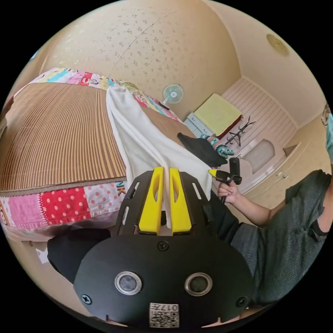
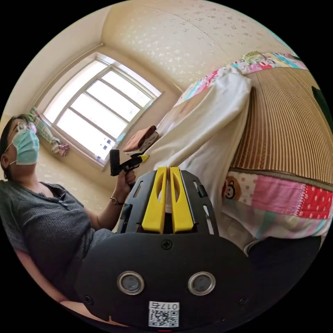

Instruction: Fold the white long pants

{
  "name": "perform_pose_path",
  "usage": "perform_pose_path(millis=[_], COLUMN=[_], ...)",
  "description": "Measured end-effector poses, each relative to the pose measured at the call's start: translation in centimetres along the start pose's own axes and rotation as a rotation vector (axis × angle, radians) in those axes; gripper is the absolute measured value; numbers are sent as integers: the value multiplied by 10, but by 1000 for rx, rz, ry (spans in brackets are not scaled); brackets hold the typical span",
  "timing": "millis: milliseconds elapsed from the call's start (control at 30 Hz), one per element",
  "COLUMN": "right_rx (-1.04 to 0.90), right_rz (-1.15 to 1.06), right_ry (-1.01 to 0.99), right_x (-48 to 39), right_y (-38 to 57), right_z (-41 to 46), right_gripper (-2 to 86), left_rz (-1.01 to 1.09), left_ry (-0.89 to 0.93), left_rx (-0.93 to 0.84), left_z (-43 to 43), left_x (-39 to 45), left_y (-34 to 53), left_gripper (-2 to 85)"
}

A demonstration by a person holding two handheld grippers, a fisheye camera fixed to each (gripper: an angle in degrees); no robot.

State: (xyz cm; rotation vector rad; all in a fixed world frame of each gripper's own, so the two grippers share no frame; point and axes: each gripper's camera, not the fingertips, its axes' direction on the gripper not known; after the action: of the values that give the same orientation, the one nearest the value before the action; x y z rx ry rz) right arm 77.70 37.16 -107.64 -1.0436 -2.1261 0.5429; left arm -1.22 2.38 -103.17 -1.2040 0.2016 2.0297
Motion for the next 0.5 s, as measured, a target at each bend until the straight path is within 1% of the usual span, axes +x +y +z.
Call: perform_pose_path(millis=[67,100,133,167,200,233,267,300,367,433,500], right_rx=[27,10,-13,-92,-194,-240,-312,-343,-348,-335,-334], right_rz=[-17,9,44,116,157,161,120,56,-5,0,70], right_ry=[-77,-110,-108,-66,31,87,164,178,172,212,306], right_x=[3,14,21,35,42,43,38,31,23,25,40], right_y=[8,14,17,22,26,27,28,26,21,12,-3], right_z=[-9,-9,-5,7,23,30,43,49,49,45,44], right_gripper=[22,22,23,24,26,28,31,35,42,56,97], left_rz=[-13,-44,-126,-199,-231,-255,-245,-239,-222,-199,-160], left_ry=[18,18,-3,-26,-39,-68,-93,-99,-90,-69,-67], left_rx=[-94,-124,-185,-249,-288,-344,-352,-338,-236,-163,-150], left_z=[12,20,37,55,64,76,80,79,64,54,56], left_x=[-17,-24,-39,-51,-55,-59,-57,-55,-53,-56,-64], left_y=[8,11,19,27,30,35,36,36,29,18,3], left_gripper=[37,38,39,40,40,47,56,61,72,81,99])
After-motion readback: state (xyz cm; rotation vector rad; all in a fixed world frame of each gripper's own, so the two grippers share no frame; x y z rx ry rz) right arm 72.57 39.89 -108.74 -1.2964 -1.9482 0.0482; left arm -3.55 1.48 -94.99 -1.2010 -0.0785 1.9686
